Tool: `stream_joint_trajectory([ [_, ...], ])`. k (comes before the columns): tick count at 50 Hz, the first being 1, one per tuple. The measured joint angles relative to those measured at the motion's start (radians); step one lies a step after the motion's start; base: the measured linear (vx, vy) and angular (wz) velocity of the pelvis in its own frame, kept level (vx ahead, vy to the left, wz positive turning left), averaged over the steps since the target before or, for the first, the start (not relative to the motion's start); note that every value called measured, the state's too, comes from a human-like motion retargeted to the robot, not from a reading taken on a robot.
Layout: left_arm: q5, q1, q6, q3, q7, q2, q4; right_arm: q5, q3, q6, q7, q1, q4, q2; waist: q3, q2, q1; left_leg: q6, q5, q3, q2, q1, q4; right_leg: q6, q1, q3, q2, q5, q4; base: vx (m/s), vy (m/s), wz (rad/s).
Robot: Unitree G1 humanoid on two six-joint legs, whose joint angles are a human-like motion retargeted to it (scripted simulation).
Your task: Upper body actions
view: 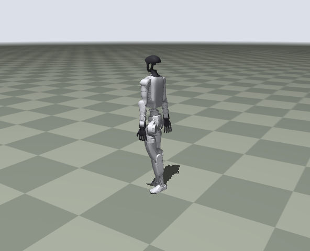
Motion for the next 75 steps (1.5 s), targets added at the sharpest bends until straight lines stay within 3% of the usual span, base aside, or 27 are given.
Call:
stream_joint_trajectory([
  [7,-0.031,0.024,-0.004,0.011,0.002,-0.015,-0.018,-0.028,0.024,0.016,0.009,-0.007,0.002,0.010,-0.028,-0.053,0.107,0.078,0.132,-0.143,-0.016,0.037,0.056,-0.032,-0.020,0.117,-0.028,-0.003,0.008,-0.16,0.02,-1.09],
  [14,-0.049,0.045,-0.024,0.010,-0.019,-0.026,-0.016,-0.056,0.065,-0.005,0.036,-0.052,-0.074,0.020,-0.012,-0.110,0.140,0.250,0.198,-0.324,-0.027,0.005,0.214,-0.048,-0.029,0.205,-0.096,0.016,0.000,-0.19,-0.02,-0.94],
  [17,-0.037,0.056,-0.032,0.007,-0.041,-0.033,-0.018,-0.064,0.075,-0.009,0.040,-0.071,-0.102,0.021,-0.005,-0.110,0.140,0.275,0.194,-0.418,-0.027,-0.031,0.266,-0.052,-0.036,0.225,-0.112,0.027,0.004,-0.12,0.03,-0.72],
  [21,-0.031,0.061,-0.048,0.006,-0.032,-0.043,-0.027,-0.078,0.090,-0.014,0.016,-0.090,-0.115,0.018,0.004,-0.089,0.091,0.292,0.188,-0.658,-0.054,-0.101,0.259,-0.049,-0.043,0.211,-0.126,0.034,0.020,-0.09,0.03,-0.16],
  [26,-0.036,0.055,-0.049,0.011,-0.033,-0.049,-0.041,-0.094,0.102,-0.012,0.003,-0.086,-0.101,0.011,0.016,-0.078,0.143,0.340,0.196,-0.724,-0.091,-0.182,0.168,-0.050,-0.063,0.293,-0.120,0.054,0.028,-0.01,-0.01,-1.00],
  [33,-0.033,0.037,-0.044,-0.013,-0.035,-0.041,-0.056,-0.095,0.093,0.011,-0.026,-0.066,-0.033,-0.003,0.050,-0.082,0.195,0.335,0.239,-0.814,-0.124,-0.267,0.082,-0.042,-0.065,0.355,-0.125,0.080,0.036,0.08,-0.05,-0.73],
  [35,-0.032,0.042,-0.047,-0.019,-0.032,-0.040,-0.058,-0.092,0.088,0.017,-0.030,-0.055,-0.020,-0.006,0.059,-0.074,0.207,0.312,0.269,-0.800,-0.116,-0.257,0.059,-0.039,-0.054,0.363,-0.115,0.086,0.037,0.21,0.01,-0.76],
  [37,-0.031,0.048,-0.050,-0.023,-0.031,-0.039,-0.055,-0.093,0.076,0.021,-0.034,-0.048,-0.009,-0.011,0.058,-0.065,0.214,0.335,0.323,-0.754,-0.109,-0.239,0.043,-0.032,-0.046,0.379,-0.105,0.089,0.039,0.30,0.06,-0.68],
  [40,-0.016,0.084,-0.050,-0.010,-0.035,-0.037,-0.040,-0.106,0.078,0.029,-0.033,-0.030,0.003,-0.024,0.025,-0.039,0.185,0.371,0.265,-0.700,-0.107,-0.203,0.021,-0.018,-0.040,0.419,-0.083,0.091,0.048,0.49,0.12,-0.68],
  [44,0.015,0.087,-0.027,0.039,-0.027,-0.022,0.002,-0.070,0.064,0.041,-0.053,-0.043,-0.004,0.003,0.001,-0.035,0.107,0.367,0.250,-0.699,-0.113,-0.192,0.001,0.003,-0.054,0.428,-0.094,0.098,0.064,0.26,0.06,-0.47],
  [47,0.023,0.096,-0.026,0.036,-0.014,0.001,0.000,0.017,0.052,-0.014,-0.039,-0.037,-0.003,0.012,0.002,-0.045,0.115,0.376,0.234,-0.669,-0.124,-0.158,-0.018,0.006,-0.046,0.445,-0.092,0.108,0.065,0.28,-0.07,-0.64],
  [51,0.015,0.095,-0.006,0.048,-0.002,0.014,0.013,0.002,0.047,-0.001,-0.015,-0.013,-0.013,0.025,-0.019,-0.065,0.140,0.376,0.207,-0.658,-0.127,-0.143,-0.013,0.013,-0.040,0.466,-0.094,0.123,0.064,0.36,-0.05,-0.44],
  [57,-0.073,0.079,-0.015,0.080,-0.017,0.006,-0.018,-0.036,0.073,0.002,-0.021,-0.033,-0.017,0.026,-0.003,-0.083,0.168,0.376,0.176,-0.630,-0.133,-0.107,-0.014,0.019,-0.028,0.492,-0.094,0.132,0.079,0.18,-0.02,-0.39],
  [67,-0.043,0.061,-0.024,0.048,-0.014,0.009,-0.036,-0.017,0.070,-0.020,-0.001,-0.050,-0.061,0.034,0.002,-0.096,0.168,0.376,0.145,-0.661,-0.149,-0.112,0.002,0.028,-0.027,0.483,-0.108,0.140,0.093,0.08,0.00,0.05],
  [75,-0.032,0.061,-0.023,0.061,-0.019,0.008,-0.023,-0.003,0.074,-0.021,-0.011,-0.058,-0.056,0.030,-0.003,-0.080,0.150,0.368,0.140,-0.739,-0.147,-0.184,0.051,0.035,-0.083,0.528,-0.118,0.087,0.207,-0.03,0.02,0.43],
])
